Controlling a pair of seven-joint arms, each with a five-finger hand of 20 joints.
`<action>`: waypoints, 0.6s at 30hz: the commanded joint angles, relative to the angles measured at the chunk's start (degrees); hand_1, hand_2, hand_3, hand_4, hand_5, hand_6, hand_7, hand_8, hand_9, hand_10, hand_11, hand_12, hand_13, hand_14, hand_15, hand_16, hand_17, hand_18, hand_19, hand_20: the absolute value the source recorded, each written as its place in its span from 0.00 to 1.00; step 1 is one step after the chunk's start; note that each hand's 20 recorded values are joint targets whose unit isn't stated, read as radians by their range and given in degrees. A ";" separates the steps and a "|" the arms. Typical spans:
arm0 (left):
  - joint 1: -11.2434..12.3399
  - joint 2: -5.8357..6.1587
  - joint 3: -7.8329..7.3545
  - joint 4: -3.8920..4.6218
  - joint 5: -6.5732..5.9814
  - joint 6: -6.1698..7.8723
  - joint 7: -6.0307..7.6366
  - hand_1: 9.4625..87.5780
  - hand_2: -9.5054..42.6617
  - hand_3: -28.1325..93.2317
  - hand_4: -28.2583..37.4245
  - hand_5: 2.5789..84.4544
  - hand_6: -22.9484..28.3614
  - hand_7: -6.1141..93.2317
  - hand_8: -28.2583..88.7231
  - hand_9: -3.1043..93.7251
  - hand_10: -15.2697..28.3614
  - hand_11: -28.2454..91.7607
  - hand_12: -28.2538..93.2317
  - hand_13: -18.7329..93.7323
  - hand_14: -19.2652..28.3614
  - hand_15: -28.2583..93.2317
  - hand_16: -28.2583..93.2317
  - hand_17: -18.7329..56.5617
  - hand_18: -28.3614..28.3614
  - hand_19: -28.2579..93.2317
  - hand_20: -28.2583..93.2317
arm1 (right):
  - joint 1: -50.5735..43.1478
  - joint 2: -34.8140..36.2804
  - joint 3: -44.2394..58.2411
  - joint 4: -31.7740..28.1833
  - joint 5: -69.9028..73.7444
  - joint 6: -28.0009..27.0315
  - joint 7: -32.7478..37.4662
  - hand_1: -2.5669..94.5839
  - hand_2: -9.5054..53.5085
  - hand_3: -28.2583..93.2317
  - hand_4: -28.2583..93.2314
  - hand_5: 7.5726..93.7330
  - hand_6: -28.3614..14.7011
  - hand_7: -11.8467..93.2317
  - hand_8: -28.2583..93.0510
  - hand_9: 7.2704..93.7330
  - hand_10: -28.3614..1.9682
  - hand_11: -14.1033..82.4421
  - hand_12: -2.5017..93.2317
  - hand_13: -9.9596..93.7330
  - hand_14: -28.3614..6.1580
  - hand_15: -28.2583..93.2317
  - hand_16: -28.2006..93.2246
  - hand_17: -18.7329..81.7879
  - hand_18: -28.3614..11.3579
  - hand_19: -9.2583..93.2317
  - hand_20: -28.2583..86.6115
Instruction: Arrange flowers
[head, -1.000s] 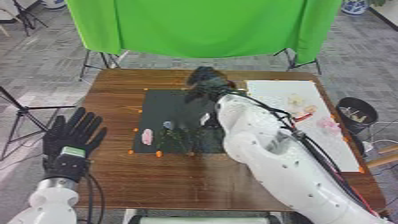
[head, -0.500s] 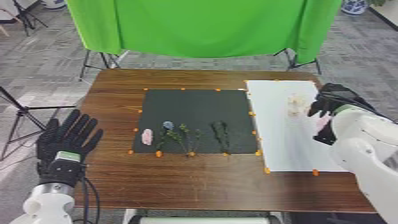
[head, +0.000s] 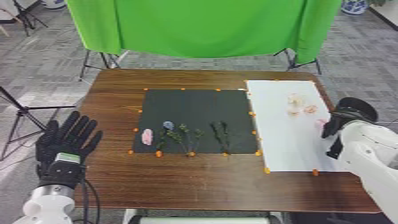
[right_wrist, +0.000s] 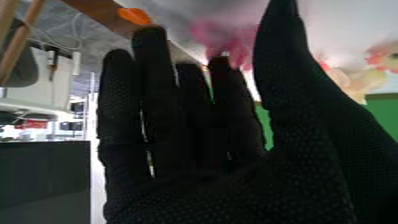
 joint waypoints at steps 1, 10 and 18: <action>-0.46 -0.59 0.71 -0.15 -0.46 0.81 0.10 0.24 0.50 0.82 0.00 0.48 0.63 0.23 0.16 0.43 0.72 0.43 0.34 0.42 0.73 0.56 0.18 0.14 0.77 0.57 0.32 | -2.19 0.00 -1.44 0.81 -3.41 8.73 -0.83 0.63 0.08 0.74 0.00 0.70 0.67 0.30 0.21 0.73 0.61 0.26 0.20 0.75 0.55 0.47 0.45 0.49 0.21 0.80 0.46; 1.41 -0.34 -0.33 -0.78 -1.04 0.02 0.67 0.24 0.50 0.82 0.00 0.48 0.63 0.23 0.16 0.43 0.72 0.43 0.34 0.42 0.73 0.56 0.18 0.14 0.77 0.57 0.32 | -6.68 3.56 -0.38 -8.65 -8.40 19.89 -2.55 0.66 0.13 0.72 0.00 0.77 0.69 0.33 0.23 0.82 0.64 0.22 0.28 0.78 0.60 0.46 0.49 0.51 0.21 0.81 0.48; 2.46 -0.21 -1.19 -1.09 -1.28 0.21 1.09 0.24 0.50 0.82 0.00 0.48 0.63 0.23 0.16 0.43 0.72 0.43 0.34 0.42 0.73 0.56 0.18 0.14 0.77 0.57 0.32 | 2.69 3.04 -11.41 -17.11 -19.08 23.09 -14.48 0.66 0.12 0.74 0.00 0.78 0.69 0.33 0.23 0.83 0.63 0.22 0.28 0.79 0.61 0.46 0.51 0.51 0.21 0.81 0.49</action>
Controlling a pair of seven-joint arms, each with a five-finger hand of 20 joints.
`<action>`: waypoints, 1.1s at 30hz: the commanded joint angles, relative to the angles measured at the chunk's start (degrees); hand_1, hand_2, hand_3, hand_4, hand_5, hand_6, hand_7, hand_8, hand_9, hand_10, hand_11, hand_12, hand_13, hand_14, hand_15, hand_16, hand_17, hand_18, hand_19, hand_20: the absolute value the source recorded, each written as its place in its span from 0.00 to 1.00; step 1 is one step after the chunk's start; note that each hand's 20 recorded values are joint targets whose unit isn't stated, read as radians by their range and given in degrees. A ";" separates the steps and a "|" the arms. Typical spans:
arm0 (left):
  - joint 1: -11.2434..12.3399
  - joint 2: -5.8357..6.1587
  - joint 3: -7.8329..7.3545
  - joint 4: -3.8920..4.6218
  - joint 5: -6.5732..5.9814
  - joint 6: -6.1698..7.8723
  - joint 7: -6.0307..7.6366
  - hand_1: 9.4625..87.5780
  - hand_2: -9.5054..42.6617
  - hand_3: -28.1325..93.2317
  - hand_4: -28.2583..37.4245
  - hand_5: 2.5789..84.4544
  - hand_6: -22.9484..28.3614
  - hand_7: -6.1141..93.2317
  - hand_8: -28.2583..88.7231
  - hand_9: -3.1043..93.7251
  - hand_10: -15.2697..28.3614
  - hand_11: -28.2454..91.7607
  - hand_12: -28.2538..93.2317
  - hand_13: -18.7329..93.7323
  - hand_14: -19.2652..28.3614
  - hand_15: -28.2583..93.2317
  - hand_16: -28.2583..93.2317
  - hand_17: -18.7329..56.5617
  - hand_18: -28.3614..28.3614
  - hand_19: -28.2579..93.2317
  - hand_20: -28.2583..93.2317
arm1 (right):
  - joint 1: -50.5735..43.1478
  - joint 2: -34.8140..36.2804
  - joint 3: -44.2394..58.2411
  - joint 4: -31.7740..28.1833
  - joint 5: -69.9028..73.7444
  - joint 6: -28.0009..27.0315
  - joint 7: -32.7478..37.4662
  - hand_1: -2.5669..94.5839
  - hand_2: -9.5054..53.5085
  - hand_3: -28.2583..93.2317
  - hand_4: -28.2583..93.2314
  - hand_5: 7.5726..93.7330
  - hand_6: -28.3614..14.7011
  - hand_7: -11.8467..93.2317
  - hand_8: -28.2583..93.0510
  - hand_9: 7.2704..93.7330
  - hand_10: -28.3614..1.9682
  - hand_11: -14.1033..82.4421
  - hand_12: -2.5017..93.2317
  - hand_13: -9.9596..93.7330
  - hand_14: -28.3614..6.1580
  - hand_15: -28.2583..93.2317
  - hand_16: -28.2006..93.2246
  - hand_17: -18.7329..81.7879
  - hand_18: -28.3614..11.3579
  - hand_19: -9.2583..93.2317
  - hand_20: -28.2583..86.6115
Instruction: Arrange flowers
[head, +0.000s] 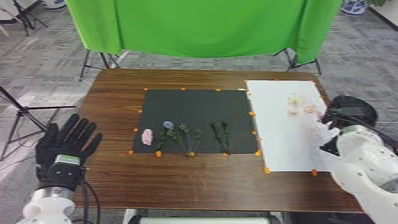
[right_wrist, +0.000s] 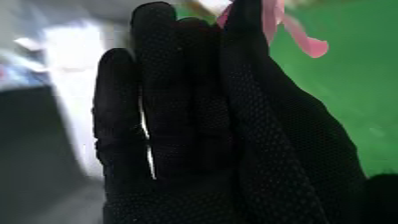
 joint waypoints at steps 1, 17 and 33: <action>1.62 0.00 -0.96 -0.82 -0.36 -0.11 0.54 0.24 0.50 0.82 0.00 0.48 0.63 0.23 0.16 0.43 0.72 0.43 0.34 0.42 0.73 0.56 0.18 0.14 0.77 0.57 0.32 | 12.65 -1.72 -11.59 -7.39 -7.74 -0.15 -13.63 0.66 0.12 0.74 0.00 0.78 0.69 0.33 0.23 0.83 0.63 0.22 0.28 0.79 0.62 0.46 0.51 0.51 0.21 0.82 0.49; 0.09 -0.22 -1.16 -0.63 0.43 0.46 -2.52 0.24 0.50 0.82 0.00 0.48 0.63 0.23 0.16 0.43 0.72 0.43 0.34 0.42 0.73 0.56 0.18 0.14 0.77 0.57 0.32 | 30.40 -19.69 -38.11 -2.68 -6.12 -9.58 -25.14 0.62 0.08 0.79 0.00 0.79 0.69 0.33 0.22 0.82 0.60 0.23 0.27 0.79 0.63 0.45 0.52 0.51 0.20 0.81 0.50; -2.62 0.65 0.49 -0.07 -2.44 0.23 -2.41 0.24 0.50 0.82 0.00 0.48 0.63 0.23 0.16 0.43 0.72 0.43 0.34 0.42 0.73 0.56 0.18 0.14 0.77 0.57 0.32 | 37.10 -27.45 -48.52 10.82 -14.87 -11.46 -22.56 0.63 0.07 0.78 0.00 0.78 0.69 0.33 0.22 0.81 0.60 0.23 0.27 0.79 0.63 0.45 0.52 0.51 0.19 0.82 0.50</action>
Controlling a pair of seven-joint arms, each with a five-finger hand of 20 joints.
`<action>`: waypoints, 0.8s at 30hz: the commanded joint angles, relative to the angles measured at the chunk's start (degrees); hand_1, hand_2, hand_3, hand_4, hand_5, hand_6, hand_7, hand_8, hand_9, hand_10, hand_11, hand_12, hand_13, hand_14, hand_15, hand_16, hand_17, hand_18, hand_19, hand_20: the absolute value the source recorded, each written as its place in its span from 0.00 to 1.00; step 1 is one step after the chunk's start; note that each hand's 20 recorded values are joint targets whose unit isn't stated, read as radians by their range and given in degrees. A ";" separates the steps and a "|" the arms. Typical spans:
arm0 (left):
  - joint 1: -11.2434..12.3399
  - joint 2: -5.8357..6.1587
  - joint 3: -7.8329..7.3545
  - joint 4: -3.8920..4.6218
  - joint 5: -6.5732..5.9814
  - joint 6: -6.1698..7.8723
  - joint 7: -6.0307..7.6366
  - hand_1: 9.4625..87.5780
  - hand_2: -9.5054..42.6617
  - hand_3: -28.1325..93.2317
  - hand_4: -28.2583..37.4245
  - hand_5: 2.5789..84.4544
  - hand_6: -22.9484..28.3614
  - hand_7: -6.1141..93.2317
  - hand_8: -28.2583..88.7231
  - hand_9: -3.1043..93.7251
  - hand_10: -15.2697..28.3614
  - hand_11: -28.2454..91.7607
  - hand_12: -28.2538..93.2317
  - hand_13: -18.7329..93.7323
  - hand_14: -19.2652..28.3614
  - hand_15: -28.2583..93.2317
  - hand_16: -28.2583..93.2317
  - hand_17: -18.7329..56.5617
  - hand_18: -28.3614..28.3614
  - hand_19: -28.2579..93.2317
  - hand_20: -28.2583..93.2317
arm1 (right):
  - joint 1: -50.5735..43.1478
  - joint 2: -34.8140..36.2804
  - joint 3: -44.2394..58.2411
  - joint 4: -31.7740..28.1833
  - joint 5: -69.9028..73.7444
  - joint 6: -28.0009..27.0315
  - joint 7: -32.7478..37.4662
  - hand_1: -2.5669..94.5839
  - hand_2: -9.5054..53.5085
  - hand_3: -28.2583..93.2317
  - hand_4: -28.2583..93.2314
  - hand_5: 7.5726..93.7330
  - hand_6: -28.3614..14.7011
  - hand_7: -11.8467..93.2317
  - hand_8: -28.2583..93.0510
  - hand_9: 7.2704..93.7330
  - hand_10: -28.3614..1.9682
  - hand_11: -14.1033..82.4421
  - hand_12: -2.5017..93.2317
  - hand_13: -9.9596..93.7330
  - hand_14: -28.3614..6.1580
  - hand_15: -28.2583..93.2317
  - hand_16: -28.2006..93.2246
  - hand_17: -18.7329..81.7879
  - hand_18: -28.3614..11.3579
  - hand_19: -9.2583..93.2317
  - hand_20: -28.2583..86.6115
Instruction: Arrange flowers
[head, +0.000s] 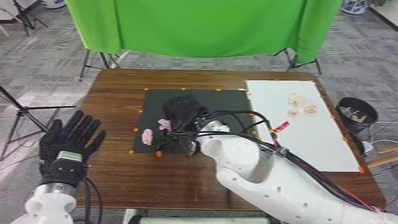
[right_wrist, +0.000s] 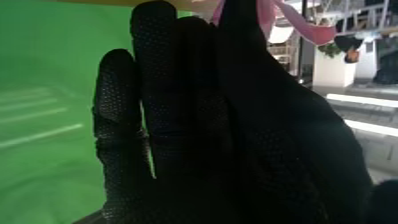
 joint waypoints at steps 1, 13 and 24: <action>-0.57 0.12 -0.30 0.06 -1.81 0.07 -0.48 0.24 0.50 0.82 0.00 0.48 0.63 0.23 0.16 0.43 0.72 0.43 0.34 0.42 0.73 0.56 0.18 0.14 0.77 0.57 0.32 | 0.52 -0.95 -0.93 2.11 -3.54 -2.19 1.14 0.63 0.07 0.79 0.00 0.78 0.69 0.33 0.22 0.81 0.60 0.23 0.27 0.79 0.63 0.45 0.52 0.51 0.20 0.82 0.50; -0.49 -0.58 -0.87 0.33 -1.55 -0.37 -1.19 0.24 0.50 0.82 0.00 0.48 0.63 0.23 0.16 0.43 0.72 0.43 0.34 0.42 0.73 0.56 0.18 0.14 0.77 0.57 0.32 | -3.97 -0.52 2.68 -0.33 -2.07 -9.47 2.84 0.58 0.00 0.82 0.00 0.71 0.66 0.31 0.21 0.73 0.58 0.28 0.20 0.76 0.58 0.47 0.50 0.50 0.19 0.81 0.49; -0.10 -0.96 -1.33 0.16 -2.17 -0.38 -1.81 0.24 0.50 0.82 0.00 0.48 0.63 0.23 0.16 0.43 0.72 0.43 0.34 0.42 0.73 0.56 0.18 0.14 0.77 0.57 0.32 | -6.44 0.47 6.49 -5.64 -0.08 -11.69 4.54 0.53 0.00 0.86 0.00 0.64 0.65 0.29 0.12 0.66 0.52 0.27 0.18 0.74 0.54 0.50 0.44 0.49 0.18 0.81 0.49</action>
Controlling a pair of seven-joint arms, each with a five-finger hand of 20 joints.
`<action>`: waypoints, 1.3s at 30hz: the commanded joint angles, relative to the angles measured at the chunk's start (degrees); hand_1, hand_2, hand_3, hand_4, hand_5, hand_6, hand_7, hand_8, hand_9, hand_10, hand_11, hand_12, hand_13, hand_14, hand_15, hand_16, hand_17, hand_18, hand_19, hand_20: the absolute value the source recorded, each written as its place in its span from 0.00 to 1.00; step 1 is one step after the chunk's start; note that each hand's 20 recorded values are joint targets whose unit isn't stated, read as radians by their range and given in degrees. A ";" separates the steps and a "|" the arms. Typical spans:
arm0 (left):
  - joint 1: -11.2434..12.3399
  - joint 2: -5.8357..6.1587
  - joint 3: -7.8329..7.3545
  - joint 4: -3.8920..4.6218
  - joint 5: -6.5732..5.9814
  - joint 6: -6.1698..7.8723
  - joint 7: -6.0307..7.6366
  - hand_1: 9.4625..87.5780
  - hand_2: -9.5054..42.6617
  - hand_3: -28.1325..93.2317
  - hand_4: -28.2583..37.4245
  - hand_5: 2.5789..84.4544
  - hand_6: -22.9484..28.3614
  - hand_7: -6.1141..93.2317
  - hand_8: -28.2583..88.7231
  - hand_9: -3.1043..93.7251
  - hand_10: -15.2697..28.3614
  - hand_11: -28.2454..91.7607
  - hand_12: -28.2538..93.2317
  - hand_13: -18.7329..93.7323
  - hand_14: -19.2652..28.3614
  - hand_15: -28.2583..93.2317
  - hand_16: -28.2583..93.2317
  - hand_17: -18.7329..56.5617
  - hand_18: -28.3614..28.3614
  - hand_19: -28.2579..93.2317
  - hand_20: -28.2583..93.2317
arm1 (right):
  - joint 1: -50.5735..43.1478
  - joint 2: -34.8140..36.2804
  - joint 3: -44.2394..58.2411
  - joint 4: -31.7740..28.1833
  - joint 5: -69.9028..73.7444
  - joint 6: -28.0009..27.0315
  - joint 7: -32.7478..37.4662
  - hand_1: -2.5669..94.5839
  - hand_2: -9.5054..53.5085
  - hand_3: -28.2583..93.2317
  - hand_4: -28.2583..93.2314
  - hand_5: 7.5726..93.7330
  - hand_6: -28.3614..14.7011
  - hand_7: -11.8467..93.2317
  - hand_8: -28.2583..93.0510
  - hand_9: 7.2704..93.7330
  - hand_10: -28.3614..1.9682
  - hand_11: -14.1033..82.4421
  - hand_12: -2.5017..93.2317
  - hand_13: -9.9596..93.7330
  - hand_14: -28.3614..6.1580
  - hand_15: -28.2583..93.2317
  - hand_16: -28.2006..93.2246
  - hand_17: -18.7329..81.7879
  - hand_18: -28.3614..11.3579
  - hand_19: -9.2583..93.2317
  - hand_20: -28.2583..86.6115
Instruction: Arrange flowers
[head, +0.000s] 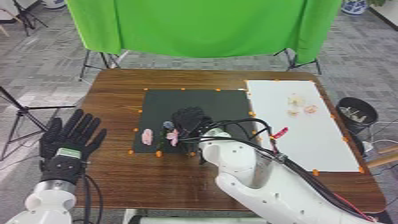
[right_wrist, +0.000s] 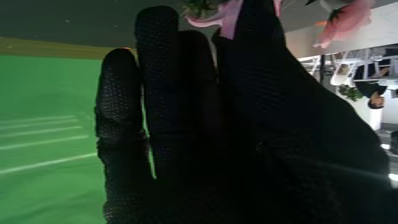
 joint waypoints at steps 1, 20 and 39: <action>0.68 -0.73 -0.64 -0.05 -0.30 -0.26 -0.58 0.24 0.50 0.82 0.00 0.48 0.63 0.23 0.16 0.43 0.72 0.43 0.34 0.42 0.73 0.56 0.18 0.14 0.77 0.57 0.32 | -2.55 1.92 4.44 -6.81 0.61 -1.73 0.93 0.53 0.00 0.87 0.00 0.63 0.64 0.29 0.12 0.65 0.51 0.27 0.18 0.74 0.53 0.51 0.43 0.49 0.18 0.81 0.48; 1.40 0.36 -0.32 -0.33 1.25 -2.62 1.62 0.24 0.50 0.82 0.00 0.48 0.63 0.23 0.16 0.43 0.72 0.43 0.34 0.42 0.73 0.56 0.18 0.14 0.77 0.57 0.32 | -16.79 21.22 36.03 -6.26 9.21 3.84 13.47 0.52 0.00 0.85 0.00 0.45 0.59 0.25 0.14 0.47 0.52 0.23 0.16 0.71 0.53 0.66 0.40 0.50 0.14 0.88 0.54; 4.02 0.23 -1.30 -1.62 0.63 -1.23 2.50 0.24 0.50 0.82 0.00 0.48 0.63 0.23 0.16 0.43 0.72 0.43 0.34 0.42 0.73 0.56 0.18 0.14 0.77 0.57 0.32 | -12.82 17.94 33.98 5.66 12.24 -1.85 7.75 0.66 0.00 0.75 0.00 0.51 0.67 0.27 0.12 0.50 0.67 0.23 0.14 0.75 0.69 0.52 0.53 0.50 0.19 0.84 0.57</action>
